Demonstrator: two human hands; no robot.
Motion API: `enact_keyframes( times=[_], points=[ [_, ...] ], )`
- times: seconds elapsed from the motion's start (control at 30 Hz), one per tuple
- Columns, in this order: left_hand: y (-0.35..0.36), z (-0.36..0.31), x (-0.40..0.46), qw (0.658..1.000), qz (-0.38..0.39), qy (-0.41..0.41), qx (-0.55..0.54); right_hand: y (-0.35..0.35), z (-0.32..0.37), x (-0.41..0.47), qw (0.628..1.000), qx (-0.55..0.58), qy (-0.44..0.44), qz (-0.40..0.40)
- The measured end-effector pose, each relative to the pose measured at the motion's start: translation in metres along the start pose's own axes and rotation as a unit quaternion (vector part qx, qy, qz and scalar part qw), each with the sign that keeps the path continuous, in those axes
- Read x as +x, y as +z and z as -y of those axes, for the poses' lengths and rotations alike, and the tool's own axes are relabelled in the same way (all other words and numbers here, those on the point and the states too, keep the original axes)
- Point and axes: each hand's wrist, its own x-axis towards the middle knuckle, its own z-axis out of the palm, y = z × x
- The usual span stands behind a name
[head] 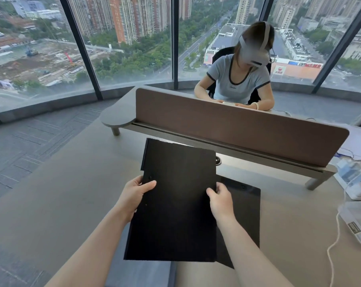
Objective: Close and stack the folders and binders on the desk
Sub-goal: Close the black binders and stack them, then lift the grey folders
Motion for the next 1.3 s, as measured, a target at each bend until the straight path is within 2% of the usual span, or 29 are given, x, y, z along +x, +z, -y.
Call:
enact_keyframes(
  times=[0.2,0.37,0.53,0.73,0.87,1.17,1.3],
  points=[
    [-0.050,0.036,-0.002,0.997,-0.045,-0.059,0.008,0.037,-0.034,-0.015,0.995,-0.047,0.041,0.075],
    [-0.077,0.067,0.005,0.990,-0.095,-0.088,0.052,0.060,-0.064,-0.020,0.982,-0.139,0.080,0.103],
    [-0.090,0.087,0.012,0.974,-0.135,-0.074,0.169,0.073,-0.076,-0.027,0.965,-0.211,0.102,0.119],
    [-0.097,0.102,0.020,0.920,-0.172,-0.051,0.347,0.087,-0.086,-0.025,0.940,-0.313,0.069,0.121],
    [-0.095,0.104,0.023,0.901,-0.190,-0.042,0.388,0.091,-0.084,-0.026,0.914,-0.384,0.045,0.123],
    [-0.101,0.115,0.029,0.894,-0.185,-0.059,0.404,0.093,-0.082,-0.027,0.889,-0.442,0.050,0.105],
    [-0.093,0.111,0.026,0.862,-0.227,-0.030,0.452,0.092,-0.083,-0.028,0.891,-0.438,0.053,0.109]
  ],
)
